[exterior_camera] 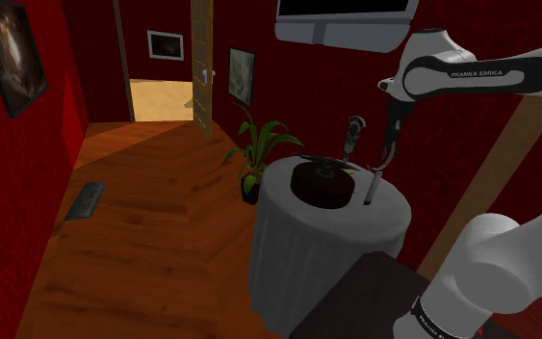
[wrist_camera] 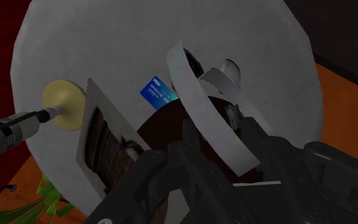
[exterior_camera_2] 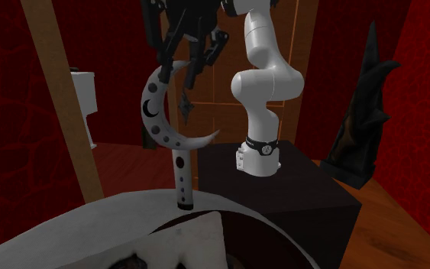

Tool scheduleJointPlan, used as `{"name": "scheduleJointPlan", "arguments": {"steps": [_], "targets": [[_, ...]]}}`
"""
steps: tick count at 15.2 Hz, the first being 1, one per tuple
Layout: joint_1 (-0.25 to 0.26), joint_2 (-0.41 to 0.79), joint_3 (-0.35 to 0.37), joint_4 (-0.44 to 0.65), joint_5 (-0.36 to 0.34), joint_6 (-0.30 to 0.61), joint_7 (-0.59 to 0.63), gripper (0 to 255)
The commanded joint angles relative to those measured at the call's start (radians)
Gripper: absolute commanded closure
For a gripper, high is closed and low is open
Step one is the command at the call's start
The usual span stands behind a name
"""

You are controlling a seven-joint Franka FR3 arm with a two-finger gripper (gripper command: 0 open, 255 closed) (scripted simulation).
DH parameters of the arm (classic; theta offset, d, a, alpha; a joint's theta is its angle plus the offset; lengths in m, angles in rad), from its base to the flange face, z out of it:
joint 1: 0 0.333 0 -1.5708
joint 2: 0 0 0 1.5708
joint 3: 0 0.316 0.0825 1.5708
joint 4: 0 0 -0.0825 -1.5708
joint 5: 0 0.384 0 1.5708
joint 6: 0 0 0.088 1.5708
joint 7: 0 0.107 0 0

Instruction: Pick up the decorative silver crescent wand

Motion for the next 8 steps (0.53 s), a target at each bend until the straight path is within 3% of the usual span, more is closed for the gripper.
{"name": "scheduleJointPlan", "arguments": {"steps": [1, 8], "targets": [[0.003, -0.001, 0.008, 0.026, 0.008, -0.027, -0.006, 255], [0.009, 0.005, 0.023, 0.096, 0.024, -0.090, -0.024, 255]]}}
